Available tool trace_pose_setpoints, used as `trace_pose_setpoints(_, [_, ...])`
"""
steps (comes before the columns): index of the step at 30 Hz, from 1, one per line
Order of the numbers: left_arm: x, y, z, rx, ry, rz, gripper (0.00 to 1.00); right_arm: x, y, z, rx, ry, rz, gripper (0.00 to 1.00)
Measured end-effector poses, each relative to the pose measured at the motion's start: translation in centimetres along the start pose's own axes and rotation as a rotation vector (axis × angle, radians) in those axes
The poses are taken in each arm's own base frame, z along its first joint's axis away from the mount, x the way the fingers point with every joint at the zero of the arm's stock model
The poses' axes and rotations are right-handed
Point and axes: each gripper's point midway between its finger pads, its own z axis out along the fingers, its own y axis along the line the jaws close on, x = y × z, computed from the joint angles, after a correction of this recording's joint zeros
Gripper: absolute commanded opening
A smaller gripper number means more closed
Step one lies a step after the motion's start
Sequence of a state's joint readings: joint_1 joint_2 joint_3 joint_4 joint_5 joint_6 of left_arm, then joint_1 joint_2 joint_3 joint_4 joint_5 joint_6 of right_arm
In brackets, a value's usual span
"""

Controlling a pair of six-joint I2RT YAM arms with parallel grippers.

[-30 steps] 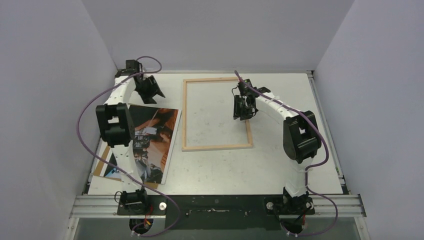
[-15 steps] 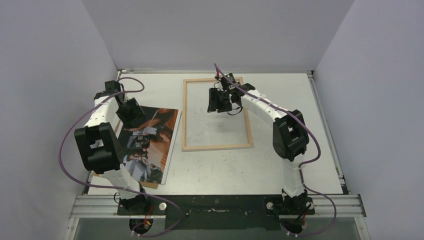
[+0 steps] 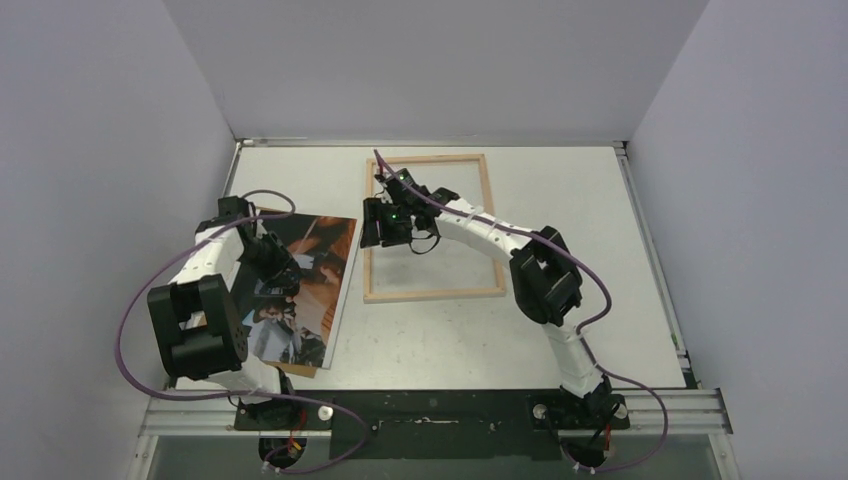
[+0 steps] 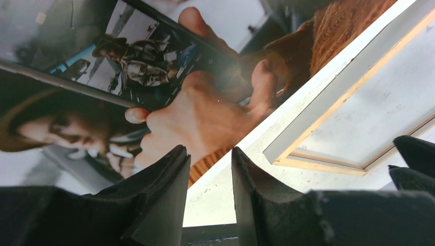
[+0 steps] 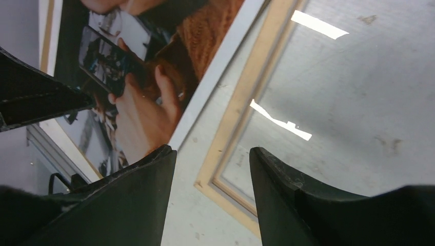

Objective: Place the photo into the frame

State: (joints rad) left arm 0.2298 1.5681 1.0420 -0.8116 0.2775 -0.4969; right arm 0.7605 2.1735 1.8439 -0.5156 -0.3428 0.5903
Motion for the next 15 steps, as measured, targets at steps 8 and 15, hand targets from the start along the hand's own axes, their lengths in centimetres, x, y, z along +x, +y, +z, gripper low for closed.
trace_pose_setpoints(8, [1.1,-0.2,-1.5,0.028,-0.051,0.002,0.33,8.2,1.7,3.6,0.002,0.085,0.272,0.60])
trace_pose_setpoints(15, [2.3,0.0,-3.3,0.045,-0.100,0.020,0.34,11.4,6.2,3.0,-0.004,0.069,0.399,0.60])
